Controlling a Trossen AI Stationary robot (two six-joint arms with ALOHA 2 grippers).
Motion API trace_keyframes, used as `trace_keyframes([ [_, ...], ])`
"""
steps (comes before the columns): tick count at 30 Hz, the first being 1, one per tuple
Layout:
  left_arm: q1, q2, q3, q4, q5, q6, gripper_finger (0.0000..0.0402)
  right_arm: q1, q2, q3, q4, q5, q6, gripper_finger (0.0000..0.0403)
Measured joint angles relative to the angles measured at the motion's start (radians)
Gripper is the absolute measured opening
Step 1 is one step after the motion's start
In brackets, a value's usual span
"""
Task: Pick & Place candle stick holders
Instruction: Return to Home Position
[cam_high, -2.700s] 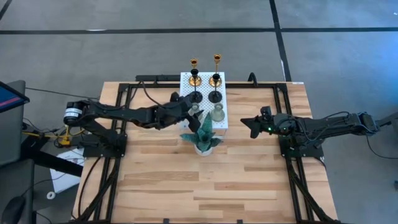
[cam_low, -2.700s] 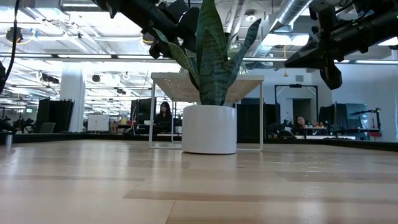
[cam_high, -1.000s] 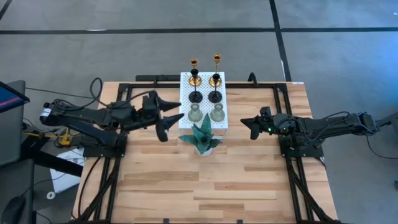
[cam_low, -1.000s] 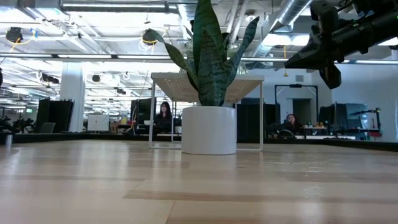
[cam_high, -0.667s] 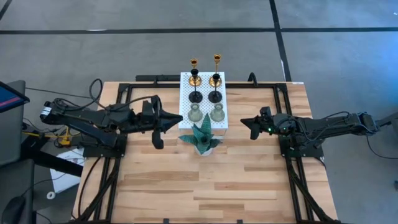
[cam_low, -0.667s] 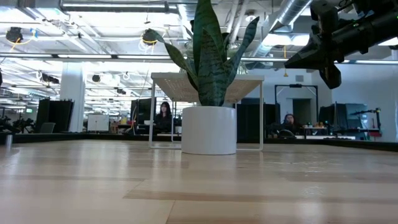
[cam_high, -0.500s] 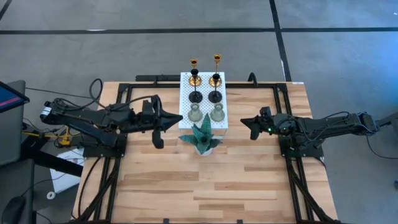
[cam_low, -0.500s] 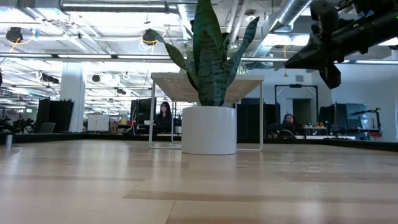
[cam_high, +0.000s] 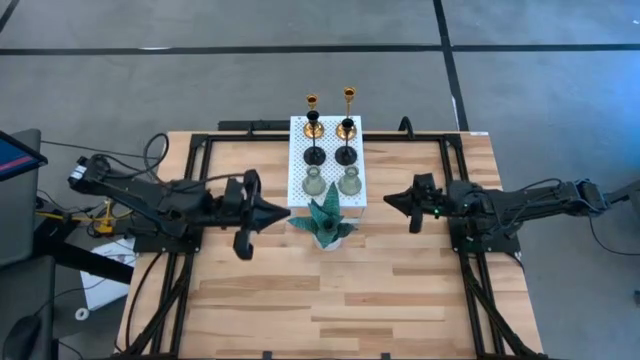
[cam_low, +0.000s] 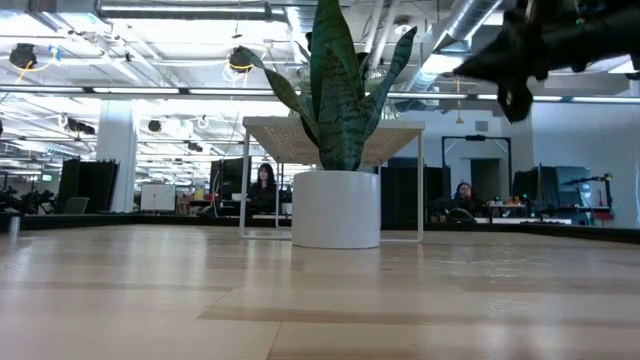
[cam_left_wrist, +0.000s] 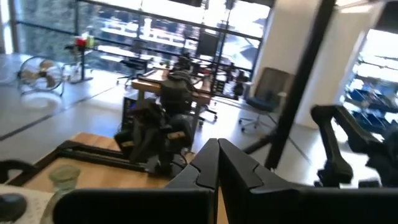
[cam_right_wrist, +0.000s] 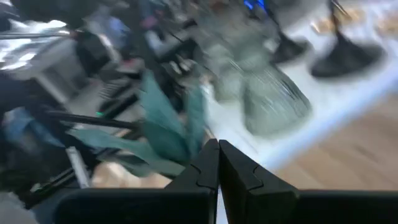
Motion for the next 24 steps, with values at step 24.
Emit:
trace_keyframes([
  [24,-0.093,-0.065,-0.001,-0.007,-0.098,0.131,0.0005,0.003,-0.074,0.193,0.037,-0.155,-0.409,0.0000],
])
